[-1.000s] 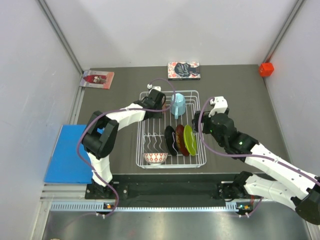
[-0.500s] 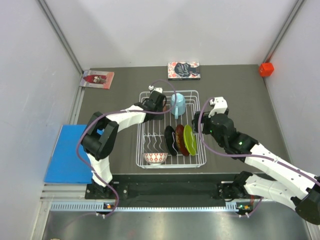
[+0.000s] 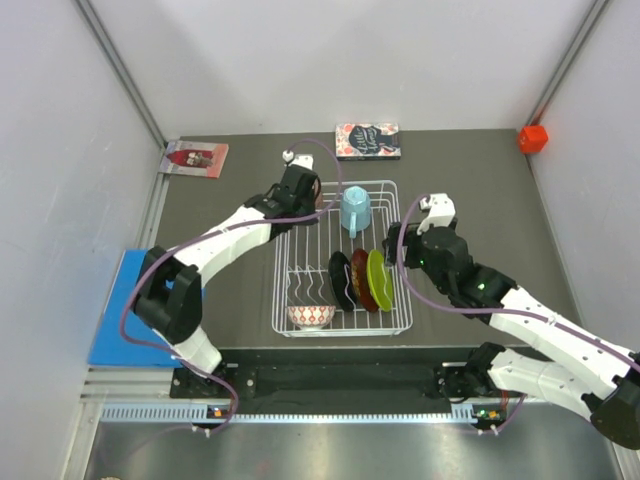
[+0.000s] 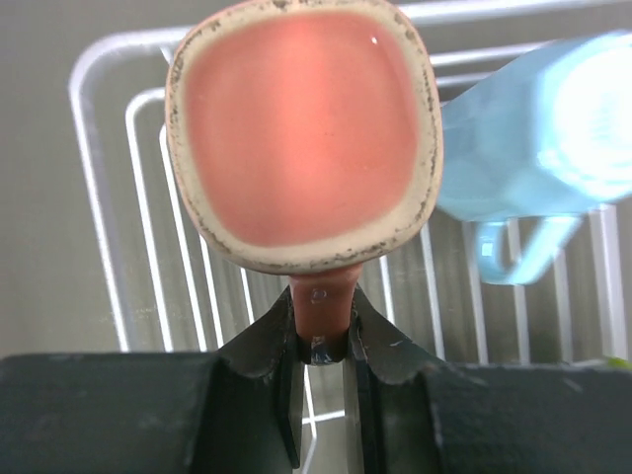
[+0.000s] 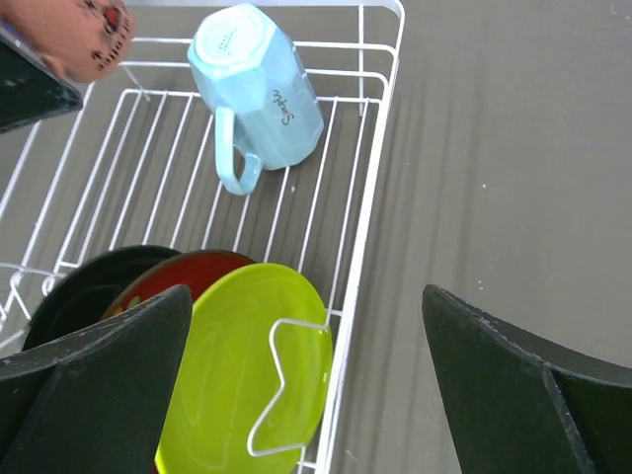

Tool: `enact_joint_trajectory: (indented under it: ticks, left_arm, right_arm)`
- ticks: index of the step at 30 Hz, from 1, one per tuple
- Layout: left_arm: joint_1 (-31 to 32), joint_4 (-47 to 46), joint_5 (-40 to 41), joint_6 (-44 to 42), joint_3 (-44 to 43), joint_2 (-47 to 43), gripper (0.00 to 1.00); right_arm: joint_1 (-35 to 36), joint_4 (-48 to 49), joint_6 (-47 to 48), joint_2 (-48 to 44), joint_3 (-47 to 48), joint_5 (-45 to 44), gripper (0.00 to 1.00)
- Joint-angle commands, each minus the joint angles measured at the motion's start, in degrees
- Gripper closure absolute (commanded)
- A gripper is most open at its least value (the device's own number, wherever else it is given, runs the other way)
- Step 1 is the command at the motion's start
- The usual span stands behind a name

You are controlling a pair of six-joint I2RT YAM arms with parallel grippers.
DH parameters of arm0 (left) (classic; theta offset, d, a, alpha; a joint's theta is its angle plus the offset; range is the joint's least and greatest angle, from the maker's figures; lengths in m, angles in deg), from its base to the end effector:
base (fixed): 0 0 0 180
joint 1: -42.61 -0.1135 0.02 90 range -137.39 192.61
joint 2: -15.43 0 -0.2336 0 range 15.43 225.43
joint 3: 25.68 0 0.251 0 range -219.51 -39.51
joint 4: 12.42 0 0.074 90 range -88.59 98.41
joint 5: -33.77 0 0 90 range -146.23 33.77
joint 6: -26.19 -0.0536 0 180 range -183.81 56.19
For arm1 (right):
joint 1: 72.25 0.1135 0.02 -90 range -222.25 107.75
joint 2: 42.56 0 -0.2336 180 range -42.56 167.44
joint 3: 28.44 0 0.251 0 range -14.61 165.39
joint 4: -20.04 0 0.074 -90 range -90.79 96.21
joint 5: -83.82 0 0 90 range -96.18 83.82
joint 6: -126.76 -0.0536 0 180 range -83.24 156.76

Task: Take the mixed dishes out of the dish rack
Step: Pick up the cup from the dish rack, then place the cup at the center of the board.

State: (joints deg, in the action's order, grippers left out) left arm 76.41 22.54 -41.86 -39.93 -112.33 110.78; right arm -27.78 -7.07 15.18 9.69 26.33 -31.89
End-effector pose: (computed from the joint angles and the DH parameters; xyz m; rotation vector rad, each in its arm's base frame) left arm 0.3240 -0.2009 0.2212 0.0756 2.3123 -0.2218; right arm 0.1868 0.1508 0.2584 -0.1067 1.9649 0.3088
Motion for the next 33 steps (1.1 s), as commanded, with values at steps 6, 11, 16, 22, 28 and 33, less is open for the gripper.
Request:
enact_joint_trajectory:
  ticks: [6,11,16,22,28,33]
  left_arm:
    - [-0.1,-10.4,-17.9,-0.9,1.3,-14.0,1.00]
    - [-0.4,-25.8,-31.1,5.6,9.2,-21.6,1.00]
    - [-1.7,-40.9,-44.8,16.1,15.8,-24.9,1.00]
    - [-2.2,-69.5,-51.3,31.6,26.5,-23.9,1.00]
    - [-2.2,-75.9,-54.2,35.8,26.2,-22.1,1.00]
    - [-2.2,-76.3,-54.6,36.7,26.0,-21.7,1.00]
  right_arm:
    - [0.2,4.9,-5.2,-3.6,2.7,-0.2,0.00]
    - [-0.4,10.5,-7.2,-7.1,2.8,4.4,0.02]
    - [-1.7,17.6,-10.1,-9.7,3.0,13.3,0.05]
    - [-2.2,32.3,-15.2,-12.8,-1.0,21.3,0.21]
    - [-2.7,37.0,-17.6,-9.1,-0.1,27.9,0.24]
    - [-2.9,39.2,-19.5,-4.6,1.1,29.4,0.26]
